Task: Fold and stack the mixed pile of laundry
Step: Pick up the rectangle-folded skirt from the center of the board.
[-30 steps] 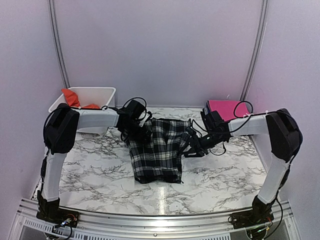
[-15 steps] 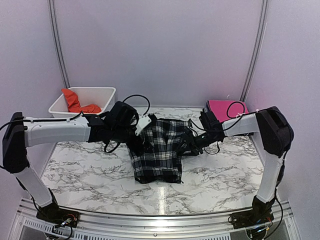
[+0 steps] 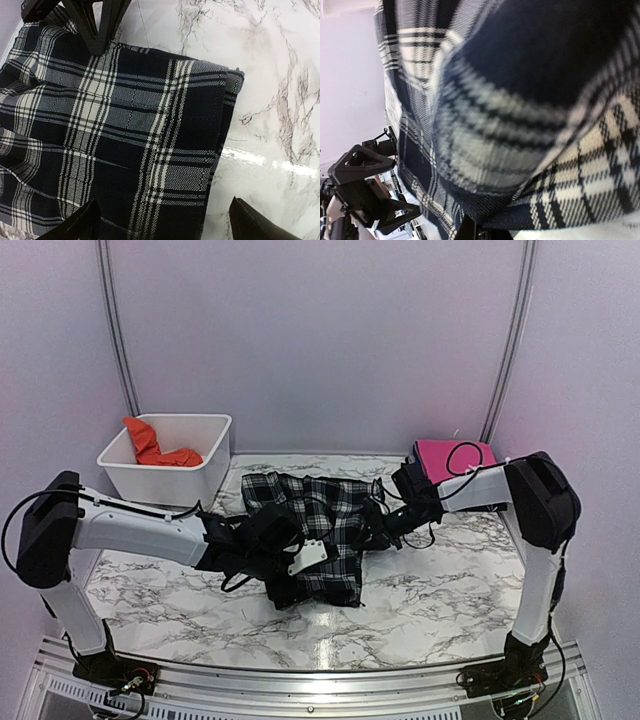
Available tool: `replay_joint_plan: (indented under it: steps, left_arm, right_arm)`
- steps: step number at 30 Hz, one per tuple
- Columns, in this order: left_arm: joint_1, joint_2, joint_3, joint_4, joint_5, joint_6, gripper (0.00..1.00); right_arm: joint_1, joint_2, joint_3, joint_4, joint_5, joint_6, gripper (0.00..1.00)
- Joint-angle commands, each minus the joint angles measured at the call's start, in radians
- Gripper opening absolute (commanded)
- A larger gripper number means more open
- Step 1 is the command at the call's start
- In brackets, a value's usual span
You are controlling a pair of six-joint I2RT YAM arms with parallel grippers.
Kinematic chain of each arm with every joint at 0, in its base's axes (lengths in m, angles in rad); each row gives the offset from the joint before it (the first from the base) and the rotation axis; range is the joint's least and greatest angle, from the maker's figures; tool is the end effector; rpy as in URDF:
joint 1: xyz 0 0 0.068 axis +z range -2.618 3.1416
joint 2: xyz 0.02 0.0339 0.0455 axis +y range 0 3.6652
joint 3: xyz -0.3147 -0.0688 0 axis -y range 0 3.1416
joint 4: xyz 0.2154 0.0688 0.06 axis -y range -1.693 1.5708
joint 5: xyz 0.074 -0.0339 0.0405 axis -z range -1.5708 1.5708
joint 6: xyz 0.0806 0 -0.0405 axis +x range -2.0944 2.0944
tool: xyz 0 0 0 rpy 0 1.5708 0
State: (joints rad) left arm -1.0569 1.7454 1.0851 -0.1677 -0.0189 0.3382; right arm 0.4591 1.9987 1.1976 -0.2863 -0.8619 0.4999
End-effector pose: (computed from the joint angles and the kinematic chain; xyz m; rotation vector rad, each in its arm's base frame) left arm 0.1911 -0.3355 0.2248 1.5489 1.8620 -0.3103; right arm 0.3336 0.2331 0.1749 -0.2566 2.7670 1.4403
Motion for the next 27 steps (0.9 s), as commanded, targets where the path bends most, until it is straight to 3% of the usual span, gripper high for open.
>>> replay_joint_plan:
  steps: [1,7,11,16,19,21,24,27]
  left_arm:
    - [-0.029,0.0,-0.019,0.044,-0.072,0.068,0.94]
    - [-0.083,0.028,-0.063,0.121,-0.167,0.115,0.95]
    - [-0.117,0.072,-0.089,0.191,-0.252,0.135,0.94]
    - [-0.14,0.113,-0.113,0.281,-0.363,0.178,0.82]
    - [-0.155,0.124,-0.132,0.336,-0.397,0.204,0.71]
    - [-0.162,0.125,-0.132,0.345,-0.414,0.205,0.58]
    - [-0.165,0.099,-0.139,0.343,-0.415,0.207,0.37]
    - [-0.166,0.062,-0.135,0.306,-0.386,0.214,0.23]
  right_arm:
    - [0.004,-0.102,0.012,-0.093,0.031,-0.039,0.0]
    - [0.003,-0.007,-0.105,-0.067,0.06,-0.087,0.0]
    - [0.007,0.051,-0.096,-0.061,0.079,-0.112,0.0]
    - [0.01,0.086,-0.066,-0.105,0.126,-0.157,0.0]
    - [0.01,0.078,-0.062,-0.119,0.14,-0.164,0.0]
    - [0.01,0.074,-0.055,-0.135,0.138,-0.171,0.0]
    - [0.007,0.041,-0.041,-0.171,0.156,-0.192,0.15]
    - [-0.006,-0.025,-0.007,-0.253,0.177,-0.244,0.31]
